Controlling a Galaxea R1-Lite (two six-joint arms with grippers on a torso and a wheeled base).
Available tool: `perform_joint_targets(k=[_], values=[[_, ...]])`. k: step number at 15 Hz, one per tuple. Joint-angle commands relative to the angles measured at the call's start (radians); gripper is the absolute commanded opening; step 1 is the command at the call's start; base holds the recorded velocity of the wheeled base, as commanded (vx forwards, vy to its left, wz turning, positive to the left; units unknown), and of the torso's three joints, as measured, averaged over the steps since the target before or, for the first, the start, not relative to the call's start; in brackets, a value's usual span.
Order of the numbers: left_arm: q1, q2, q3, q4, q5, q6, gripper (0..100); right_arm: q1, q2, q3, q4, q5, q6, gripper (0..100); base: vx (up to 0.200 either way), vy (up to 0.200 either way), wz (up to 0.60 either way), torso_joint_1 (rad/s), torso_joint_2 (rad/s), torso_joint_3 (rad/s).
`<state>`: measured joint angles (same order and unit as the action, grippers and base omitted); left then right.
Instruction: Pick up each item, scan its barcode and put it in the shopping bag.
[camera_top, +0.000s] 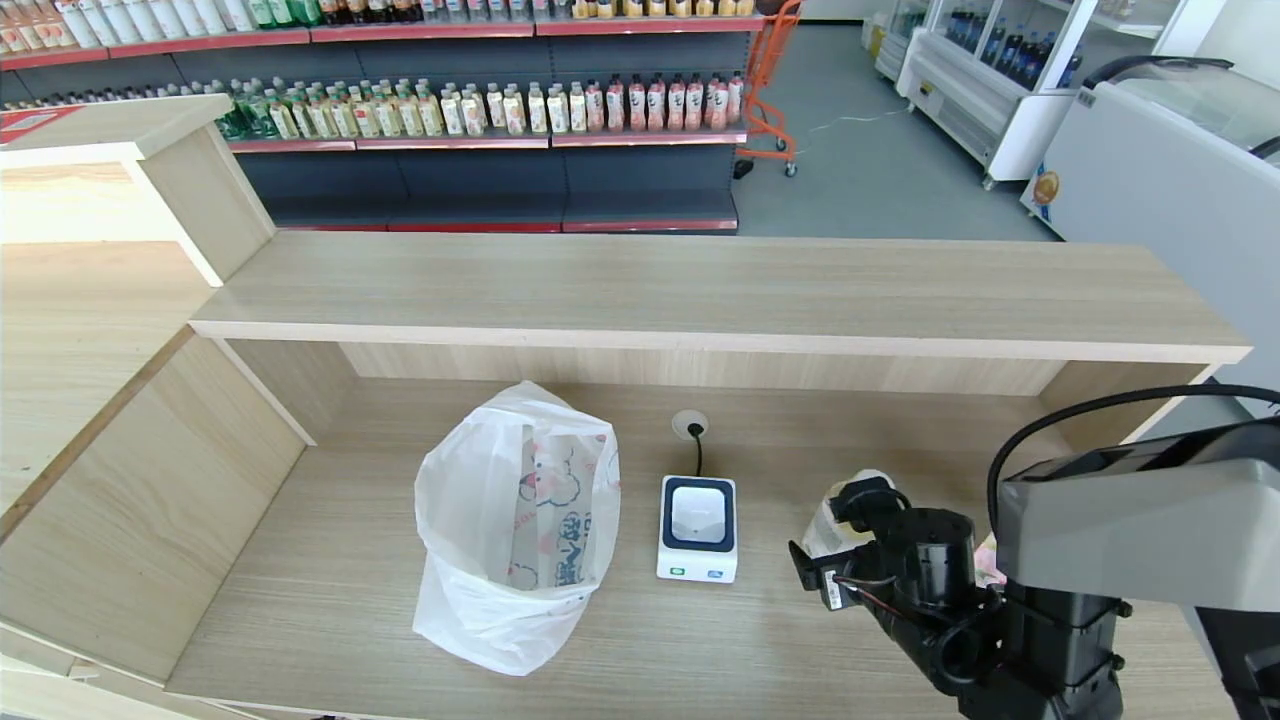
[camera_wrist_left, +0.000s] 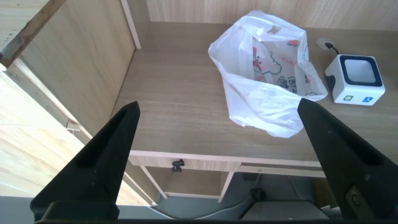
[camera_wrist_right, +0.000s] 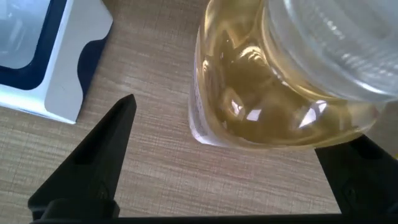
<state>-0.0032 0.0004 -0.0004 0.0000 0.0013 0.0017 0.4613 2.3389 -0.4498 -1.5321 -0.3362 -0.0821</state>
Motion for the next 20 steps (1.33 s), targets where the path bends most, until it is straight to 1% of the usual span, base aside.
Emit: perform_joint_targets(k=[1,5,9,10,12,15,18,19,20], values=[[0.0,0.0,0.0,0.0,0.0,0.0,100,-0.003,0.06,-0.032,-0.039,0.003,-0.033,100,0.0,0.0,0.0,0.0,0.0,0.0],[0.0,0.0,0.0,0.0,0.0,0.0,100,-0.012,0.085,-0.104,-0.039,0.026,-0.079,100,0.0,0.0,0.0,0.0,0.0,0.0],[0.0,0.0,-0.001,0.0,0.0,0.0,100,-0.015,0.083,-0.167,-0.039,0.055,-0.076,100,0.0,0.0,0.0,0.0,0.0,0.0],[0.0,0.0,0.0,0.0,0.0,0.0,100,-0.015,0.082,-0.167,-0.039,0.065,-0.076,0,0.0,0.0,0.0,0.0,0.0,0.0],[0.0,0.0,0.0,0.0,0.0,0.0,100,-0.021,0.074,-0.168,-0.039,0.1,-0.084,0,0.0,0.0,0.0,0.0,0.0,0.0],[0.0,0.0,0.0,0.0,0.0,0.0,100,-0.03,0.059,-0.164,-0.039,0.1,-0.08,0,0.0,0.0,0.0,0.0,0.0,0.0],[0.0,0.0,-0.001,0.0,0.0,0.0,100,-0.035,0.011,-0.112,-0.039,0.105,-0.071,0,0.0,0.0,0.0,0.0,0.0,0.0],[0.0,0.0,0.0,0.0,0.0,0.0,100,-0.036,-0.046,-0.075,-0.039,0.163,-0.028,0,0.0,0.0,0.0,0.0,0.0,0.0],[0.0,0.0,0.0,0.0,0.0,0.0,100,-0.039,-0.086,-0.055,-0.039,0.22,-0.019,0,0.0,0.0,0.0,0.0,0.0,0.0]])
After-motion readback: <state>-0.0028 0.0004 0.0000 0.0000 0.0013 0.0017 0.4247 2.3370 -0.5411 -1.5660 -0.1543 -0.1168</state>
